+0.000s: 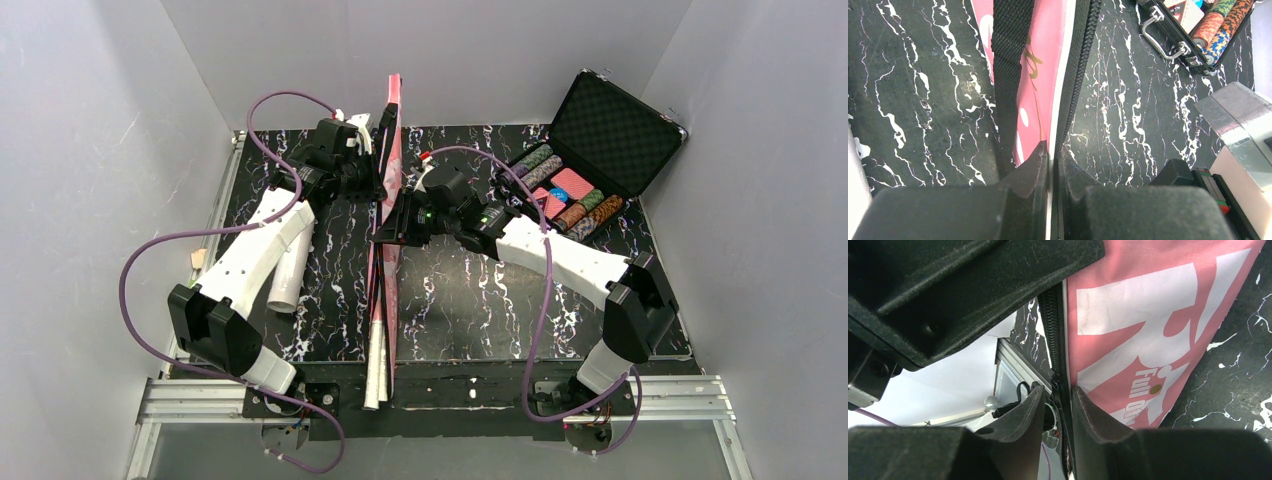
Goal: Pack up the badminton gear
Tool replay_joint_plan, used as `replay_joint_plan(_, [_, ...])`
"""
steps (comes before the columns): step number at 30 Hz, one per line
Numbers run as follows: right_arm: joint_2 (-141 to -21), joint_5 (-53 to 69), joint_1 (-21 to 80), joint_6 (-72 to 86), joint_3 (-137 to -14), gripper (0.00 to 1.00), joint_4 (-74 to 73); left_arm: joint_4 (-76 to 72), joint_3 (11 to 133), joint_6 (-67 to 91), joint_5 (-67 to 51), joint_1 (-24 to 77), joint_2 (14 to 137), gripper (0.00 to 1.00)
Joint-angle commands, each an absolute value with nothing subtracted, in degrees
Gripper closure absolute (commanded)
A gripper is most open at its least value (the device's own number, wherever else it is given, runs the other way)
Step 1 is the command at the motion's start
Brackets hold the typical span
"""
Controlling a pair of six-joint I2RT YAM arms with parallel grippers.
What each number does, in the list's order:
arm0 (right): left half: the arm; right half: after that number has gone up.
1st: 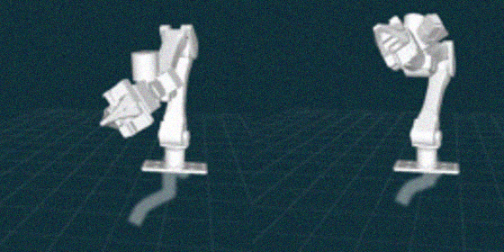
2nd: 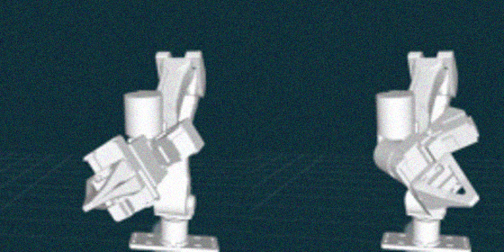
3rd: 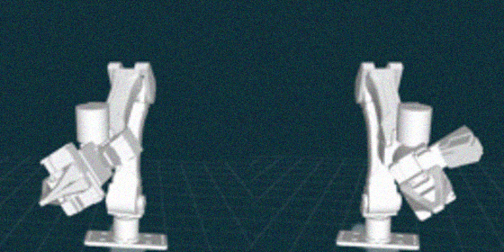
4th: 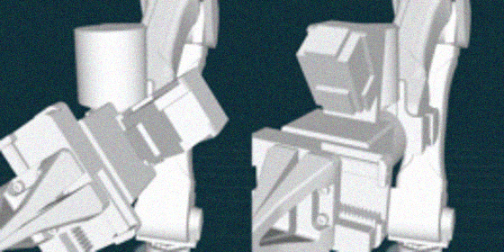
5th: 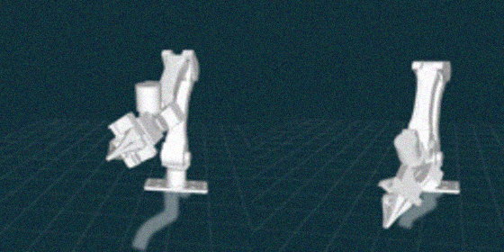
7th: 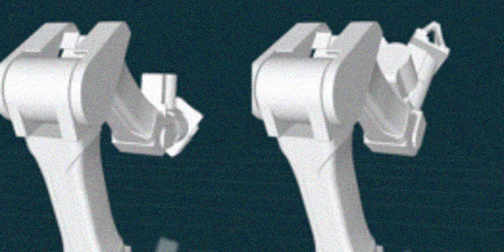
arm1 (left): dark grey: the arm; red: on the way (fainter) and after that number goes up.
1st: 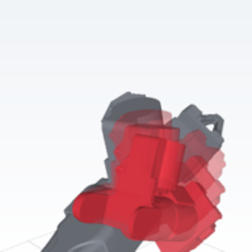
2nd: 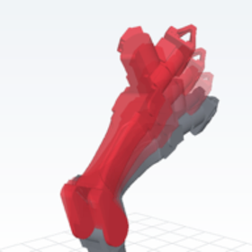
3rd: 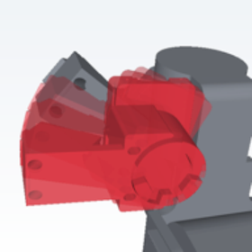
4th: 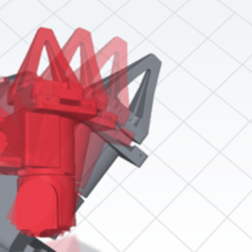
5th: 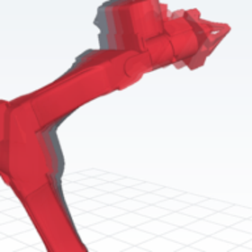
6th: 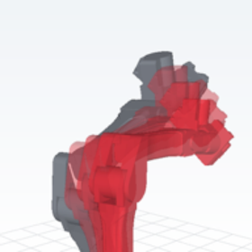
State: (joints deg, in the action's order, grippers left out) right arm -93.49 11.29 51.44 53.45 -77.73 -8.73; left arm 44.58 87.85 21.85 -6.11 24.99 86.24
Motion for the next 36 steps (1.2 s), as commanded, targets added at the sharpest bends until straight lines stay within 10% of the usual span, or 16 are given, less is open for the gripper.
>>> replay_joint_plan(1, [-93.5,13.4,51.9,54.5,-77.8,0.67,-5.5,40.4,89.4,22.0,-6.8,25.2,82.5,1.00])
replay_joint_plan(14, [-90.3,13.8,51.9,54.4,-75.3,0.98,-6.1,40.4,89.3,21.4,-5.7,25.2,82.5,1.00])
replay_joint_plan(36, [-86.8,30.5,54.0,47.6,-71.9,0.99,-17.2,40.0,92.7,19.1,-0.9,25.2,85.1,1.00])
